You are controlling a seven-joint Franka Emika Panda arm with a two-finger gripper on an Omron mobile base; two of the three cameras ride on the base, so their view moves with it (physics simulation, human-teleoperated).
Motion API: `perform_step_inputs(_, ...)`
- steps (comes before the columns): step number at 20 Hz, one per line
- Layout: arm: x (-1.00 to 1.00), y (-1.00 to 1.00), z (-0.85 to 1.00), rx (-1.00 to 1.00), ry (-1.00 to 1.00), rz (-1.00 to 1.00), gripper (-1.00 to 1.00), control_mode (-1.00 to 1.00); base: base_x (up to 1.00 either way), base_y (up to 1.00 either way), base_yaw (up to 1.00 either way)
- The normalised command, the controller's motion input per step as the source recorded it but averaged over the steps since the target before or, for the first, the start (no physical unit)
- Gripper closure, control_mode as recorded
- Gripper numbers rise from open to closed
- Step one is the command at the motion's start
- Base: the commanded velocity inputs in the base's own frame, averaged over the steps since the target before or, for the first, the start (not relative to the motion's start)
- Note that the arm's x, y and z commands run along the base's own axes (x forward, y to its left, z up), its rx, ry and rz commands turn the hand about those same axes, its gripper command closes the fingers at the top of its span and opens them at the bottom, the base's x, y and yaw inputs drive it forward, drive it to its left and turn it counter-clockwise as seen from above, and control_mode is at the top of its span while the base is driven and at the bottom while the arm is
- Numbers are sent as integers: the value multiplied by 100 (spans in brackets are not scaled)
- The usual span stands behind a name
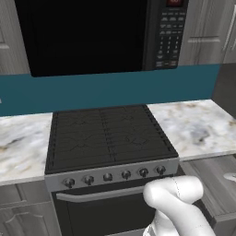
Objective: Take the pizza cutter from the drawer on the right and place it on the dining counter for cutting.
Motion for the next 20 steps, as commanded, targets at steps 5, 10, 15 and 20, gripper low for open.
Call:
perform_step_inputs(5, -13, -20, 0, 0, 0, 0, -100, -100, 0, 0, 0)
perform_step_inputs(10, -42, -24, 0, 0, 0, 0, -100, -100, 0, 0, 0)
perform_step_inputs(15, -69, -36, 13, 0, 0, 0, -100, -100, 0, 0, 0)
perform_step_inputs(20, -25, -5, 54, -1, 3, -1, -100, -100, 0, 0, 0)
